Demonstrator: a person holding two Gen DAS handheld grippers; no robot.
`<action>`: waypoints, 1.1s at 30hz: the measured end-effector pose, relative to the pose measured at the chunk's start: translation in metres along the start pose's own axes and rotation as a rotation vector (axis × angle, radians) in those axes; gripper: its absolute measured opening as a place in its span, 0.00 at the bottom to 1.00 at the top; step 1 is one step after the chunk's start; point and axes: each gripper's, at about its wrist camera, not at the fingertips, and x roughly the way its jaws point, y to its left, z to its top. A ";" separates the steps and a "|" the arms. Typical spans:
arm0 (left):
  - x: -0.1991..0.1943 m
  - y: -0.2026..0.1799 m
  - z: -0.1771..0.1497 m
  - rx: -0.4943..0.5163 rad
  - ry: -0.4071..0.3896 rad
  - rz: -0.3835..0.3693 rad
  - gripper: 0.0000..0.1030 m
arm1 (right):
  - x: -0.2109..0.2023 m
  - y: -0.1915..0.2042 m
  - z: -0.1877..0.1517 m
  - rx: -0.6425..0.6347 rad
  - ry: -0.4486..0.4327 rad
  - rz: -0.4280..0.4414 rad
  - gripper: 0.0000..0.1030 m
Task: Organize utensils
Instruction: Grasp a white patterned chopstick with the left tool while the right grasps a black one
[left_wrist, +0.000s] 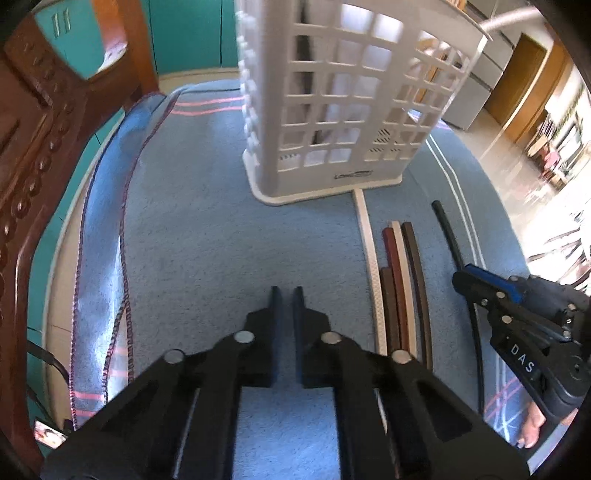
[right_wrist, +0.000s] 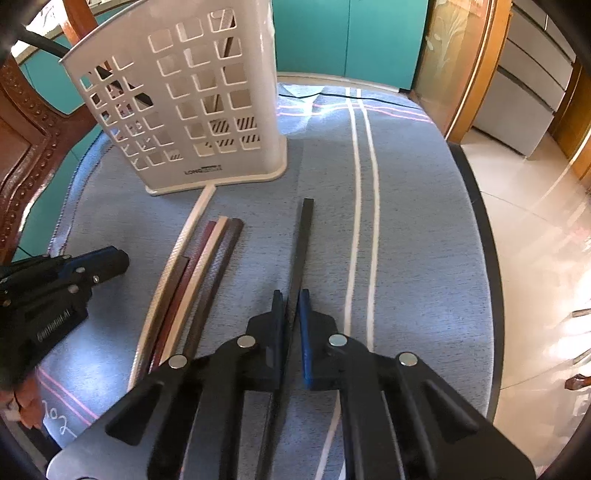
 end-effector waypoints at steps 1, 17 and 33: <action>-0.001 0.004 -0.001 -0.011 0.006 -0.016 0.03 | -0.001 0.000 0.000 0.002 0.001 0.008 0.09; 0.004 -0.038 0.017 0.031 -0.045 -0.084 0.25 | -0.010 -0.020 0.002 0.087 -0.023 0.030 0.25; 0.006 -0.010 -0.005 0.058 -0.004 0.011 0.08 | -0.018 -0.016 0.000 0.052 -0.036 0.044 0.41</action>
